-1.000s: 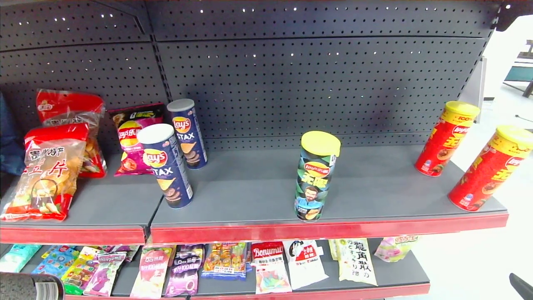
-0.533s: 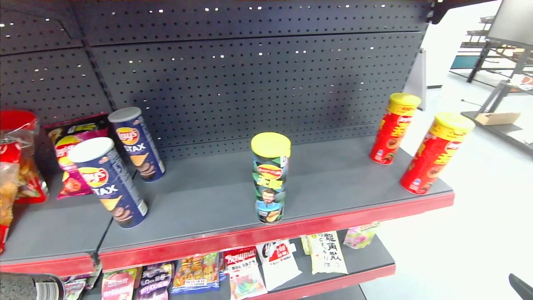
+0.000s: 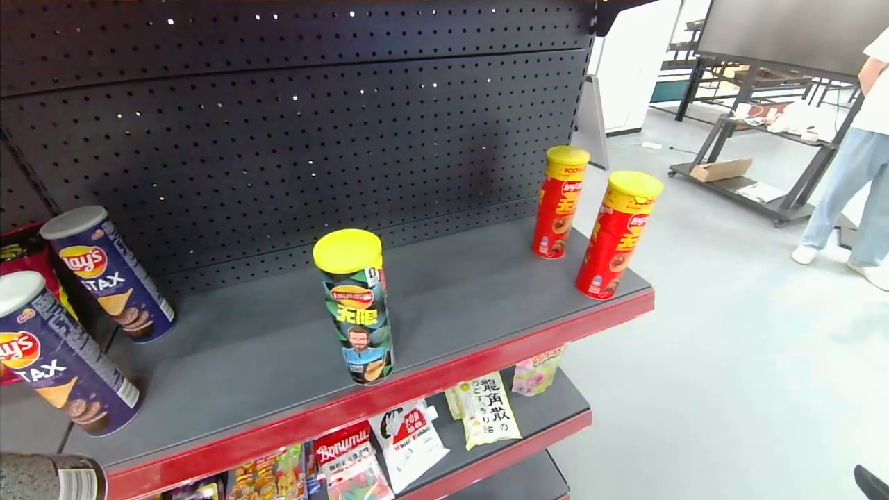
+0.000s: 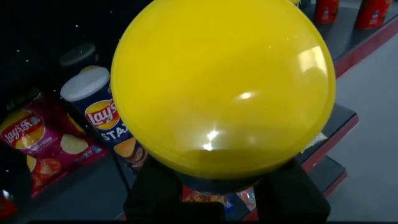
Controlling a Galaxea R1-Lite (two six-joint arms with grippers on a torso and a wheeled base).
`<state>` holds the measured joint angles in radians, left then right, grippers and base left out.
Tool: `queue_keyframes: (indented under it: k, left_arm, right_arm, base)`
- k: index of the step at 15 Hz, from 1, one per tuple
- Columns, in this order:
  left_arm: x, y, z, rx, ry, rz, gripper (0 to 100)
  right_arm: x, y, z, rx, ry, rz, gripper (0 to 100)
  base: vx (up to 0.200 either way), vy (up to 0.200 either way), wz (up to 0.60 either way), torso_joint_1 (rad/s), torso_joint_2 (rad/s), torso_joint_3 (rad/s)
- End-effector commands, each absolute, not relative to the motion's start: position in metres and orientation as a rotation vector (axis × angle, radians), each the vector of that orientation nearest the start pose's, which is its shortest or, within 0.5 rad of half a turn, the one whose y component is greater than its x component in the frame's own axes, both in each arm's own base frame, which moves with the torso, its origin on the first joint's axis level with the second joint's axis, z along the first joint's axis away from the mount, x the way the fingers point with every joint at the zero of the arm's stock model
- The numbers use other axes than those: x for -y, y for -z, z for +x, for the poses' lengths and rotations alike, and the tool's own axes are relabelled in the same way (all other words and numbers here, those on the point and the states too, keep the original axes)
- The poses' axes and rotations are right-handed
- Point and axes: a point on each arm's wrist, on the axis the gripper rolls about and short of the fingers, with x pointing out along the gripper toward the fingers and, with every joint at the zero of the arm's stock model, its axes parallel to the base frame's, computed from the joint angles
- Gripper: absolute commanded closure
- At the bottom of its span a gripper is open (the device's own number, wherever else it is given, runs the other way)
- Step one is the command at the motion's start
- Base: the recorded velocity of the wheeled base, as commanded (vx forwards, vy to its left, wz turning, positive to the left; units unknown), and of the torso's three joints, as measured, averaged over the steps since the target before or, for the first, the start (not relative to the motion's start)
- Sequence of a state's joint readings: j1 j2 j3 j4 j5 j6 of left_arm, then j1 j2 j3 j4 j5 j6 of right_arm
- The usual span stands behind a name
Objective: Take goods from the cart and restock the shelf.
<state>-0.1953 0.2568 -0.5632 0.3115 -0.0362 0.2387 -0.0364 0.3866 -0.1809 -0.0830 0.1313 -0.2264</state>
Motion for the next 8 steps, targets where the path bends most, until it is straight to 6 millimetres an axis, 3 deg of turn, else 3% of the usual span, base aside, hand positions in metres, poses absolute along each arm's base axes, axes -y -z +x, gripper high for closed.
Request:
queue_keyframes:
  k: [1, 4, 6, 8]
  left_arm:
    - [-0.008, -0.200, -0.039, 0.006, 0.284, 0.239, 100]
    - [-0.005, -0.206, -0.020, -0.048, 0.312, 0.210, 100]
    - [0.001, -0.214, -0.001, -0.070, 0.314, 0.180, 100]
    - [0.010, -0.222, 0.030, -0.086, 0.351, 0.134, 100]
  right_arm:
    - [-0.003, -0.119, -0.008, -0.021, -0.097, -0.221, 0]
    - [-0.004, -0.104, -0.023, 0.048, -0.075, -0.219, 0]
    - [-0.002, -0.094, -0.023, 0.015, -0.049, -0.214, 0]
    - [-0.001, -0.083, -0.021, 0.009, -0.015, -0.149, 0]
  base:
    - [0.000, 0.000, 0.00, 0.000, 0.00, 0.000]
    - [0.000, 0.000, 0.00, 0.000, 0.00, 0.000]
    - [0.000, 0.000, 0.00, 0.000, 0.00, 0.000]
    - [0.000, 0.000, 0.00, 0.000, 0.00, 0.000]
